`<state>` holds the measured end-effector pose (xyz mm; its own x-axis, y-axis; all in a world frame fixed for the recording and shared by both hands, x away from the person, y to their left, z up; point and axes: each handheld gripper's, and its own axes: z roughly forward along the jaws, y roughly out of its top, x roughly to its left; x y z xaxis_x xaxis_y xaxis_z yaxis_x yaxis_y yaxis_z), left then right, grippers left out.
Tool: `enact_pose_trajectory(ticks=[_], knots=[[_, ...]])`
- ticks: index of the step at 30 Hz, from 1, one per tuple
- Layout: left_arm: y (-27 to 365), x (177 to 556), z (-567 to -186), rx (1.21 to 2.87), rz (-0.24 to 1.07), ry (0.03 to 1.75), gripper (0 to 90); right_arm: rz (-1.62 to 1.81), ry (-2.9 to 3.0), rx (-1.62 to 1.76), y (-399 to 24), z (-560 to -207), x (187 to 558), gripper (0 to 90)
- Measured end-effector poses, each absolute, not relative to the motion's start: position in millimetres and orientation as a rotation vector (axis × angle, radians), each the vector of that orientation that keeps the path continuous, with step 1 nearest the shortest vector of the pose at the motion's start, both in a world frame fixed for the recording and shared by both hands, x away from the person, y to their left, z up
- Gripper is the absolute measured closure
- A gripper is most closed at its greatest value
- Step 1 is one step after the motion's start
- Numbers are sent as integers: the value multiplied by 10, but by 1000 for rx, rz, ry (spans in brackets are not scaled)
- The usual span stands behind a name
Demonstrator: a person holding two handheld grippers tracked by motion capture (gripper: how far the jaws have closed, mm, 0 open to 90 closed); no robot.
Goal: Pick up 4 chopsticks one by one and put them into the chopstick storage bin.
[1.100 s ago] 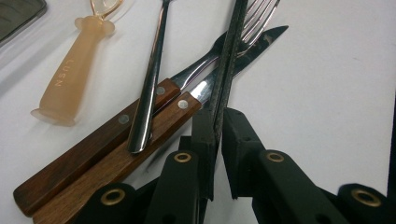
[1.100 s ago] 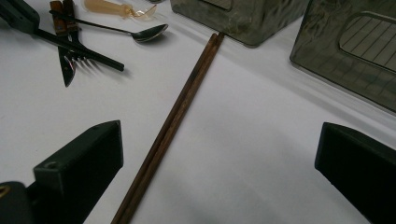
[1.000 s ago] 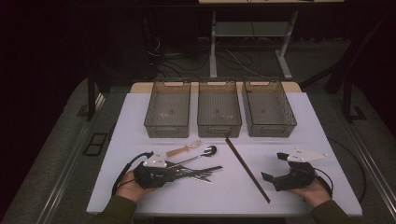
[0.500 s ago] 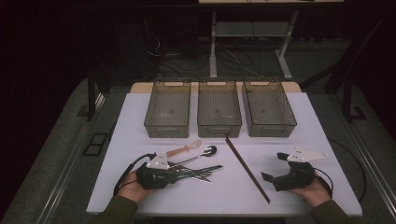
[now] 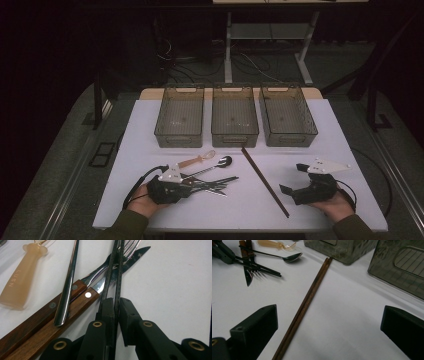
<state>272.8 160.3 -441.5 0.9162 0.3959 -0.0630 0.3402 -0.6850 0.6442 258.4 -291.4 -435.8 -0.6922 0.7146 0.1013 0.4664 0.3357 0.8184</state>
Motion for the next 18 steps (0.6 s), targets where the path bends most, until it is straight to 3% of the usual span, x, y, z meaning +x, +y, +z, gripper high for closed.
enact_pose_trajectory(ticks=[18], knots=[[1601,2735,-4410,2380,95,517,855,1289,2324,1064,-2916,-4356,2584,8]])
